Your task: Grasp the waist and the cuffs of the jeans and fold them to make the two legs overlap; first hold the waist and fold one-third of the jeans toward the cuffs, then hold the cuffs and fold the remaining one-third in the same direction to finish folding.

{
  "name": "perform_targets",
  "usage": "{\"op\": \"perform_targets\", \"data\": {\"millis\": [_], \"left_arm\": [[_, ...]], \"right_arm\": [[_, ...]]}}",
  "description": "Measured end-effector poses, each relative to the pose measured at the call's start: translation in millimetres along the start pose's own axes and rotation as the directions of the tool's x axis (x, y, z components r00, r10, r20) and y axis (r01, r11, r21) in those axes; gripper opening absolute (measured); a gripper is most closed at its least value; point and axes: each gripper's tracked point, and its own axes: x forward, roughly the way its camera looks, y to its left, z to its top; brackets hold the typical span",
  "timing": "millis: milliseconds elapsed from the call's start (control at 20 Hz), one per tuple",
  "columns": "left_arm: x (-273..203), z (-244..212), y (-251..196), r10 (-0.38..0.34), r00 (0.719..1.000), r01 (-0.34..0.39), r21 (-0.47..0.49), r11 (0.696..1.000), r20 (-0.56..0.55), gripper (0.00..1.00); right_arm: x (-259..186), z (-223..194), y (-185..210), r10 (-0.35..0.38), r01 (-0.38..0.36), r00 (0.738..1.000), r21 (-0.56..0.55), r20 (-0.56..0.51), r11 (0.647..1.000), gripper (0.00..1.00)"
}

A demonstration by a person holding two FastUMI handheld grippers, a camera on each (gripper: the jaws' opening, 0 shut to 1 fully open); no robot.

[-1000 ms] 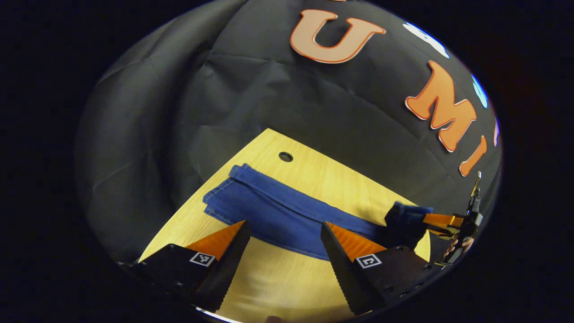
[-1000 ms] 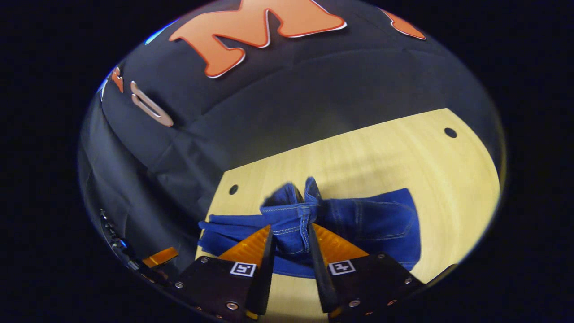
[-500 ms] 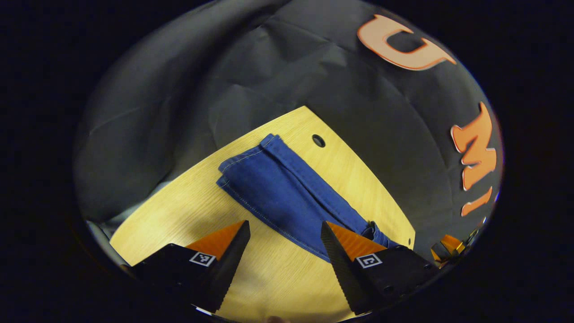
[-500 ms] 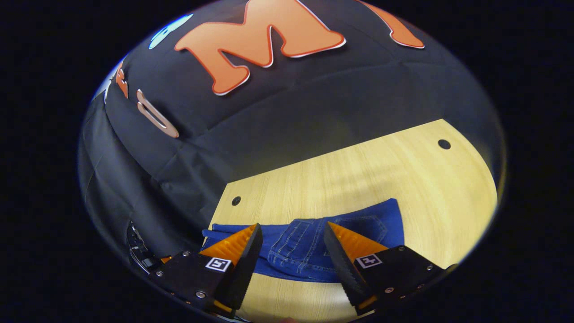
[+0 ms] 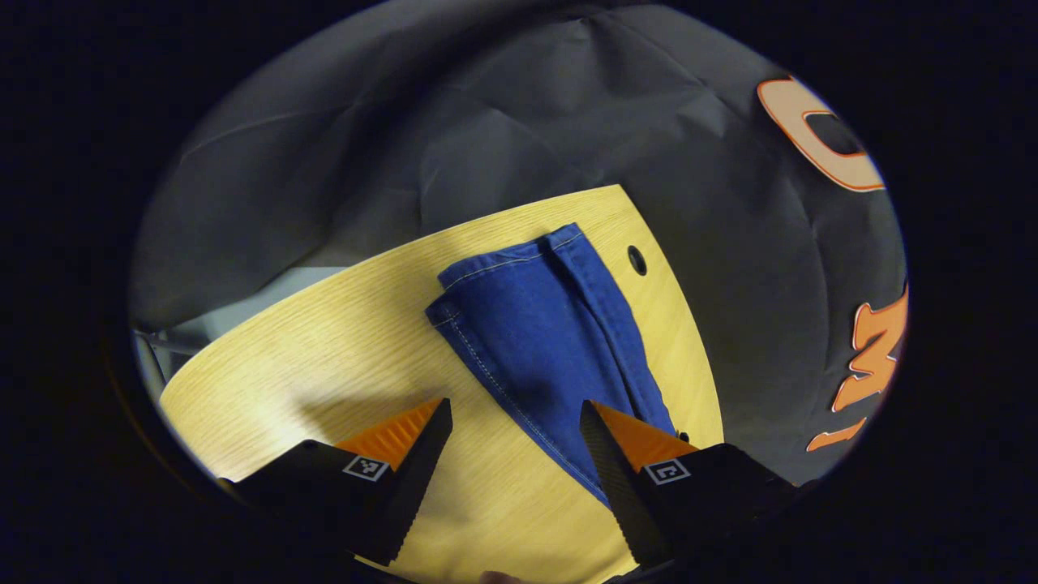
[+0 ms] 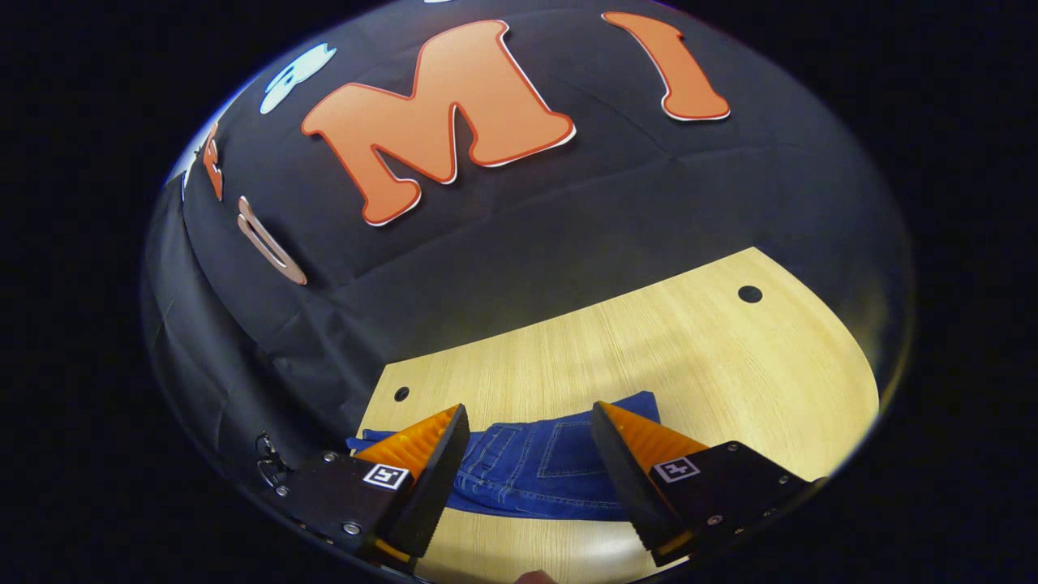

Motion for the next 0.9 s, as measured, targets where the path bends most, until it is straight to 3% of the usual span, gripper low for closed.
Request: {"op": "perform_targets", "data": {"millis": [450, 650, 750, 850, 900], "left_arm": [[21.3, 36.5, -17.8, -0.116, 0.993, 0.119, -0.144, 0.982, 0.027, 0.92], [38.2, 43.9, -35.2, -0.199, 0.979, 0.203, -0.155, 0.967, 0.041, 0.89], [46.9, 43.7, -36.3, -0.206, 0.978, 0.21, -0.148, 0.966, 0.039, 0.88], [57.4, 45.8, -34.1, -0.204, 0.978, 0.207, -0.161, 0.965, 0.037, 0.72], [56.2, 44.3, -28.2, -0.193, 0.981, 0.195, -0.175, 0.965, 0.03, 0.57]], "right_arm": [[-36.5, 13.7, -14.6, -0.065, 0.065, 0.996, 0.011, 0.061, 0.998, 0.96], [-54.8, 11.9, -24.1, -0.112, 0.11, 0.991, 0.024, 0.075, 0.994, 0.97], [-63.2, 8.3, -28.8, -0.128, 0.126, 0.989, 0.035, 0.073, 0.991, 0.97], [-70.7, 4.4, -34.9, -0.144, 0.141, 0.988, 0.046, 0.062, 0.989, 0.97], [-73.6, 3.8, -36.6, -0.145, 0.142, 0.987, 0.05, 0.064, 0.989, 0.97]]}}
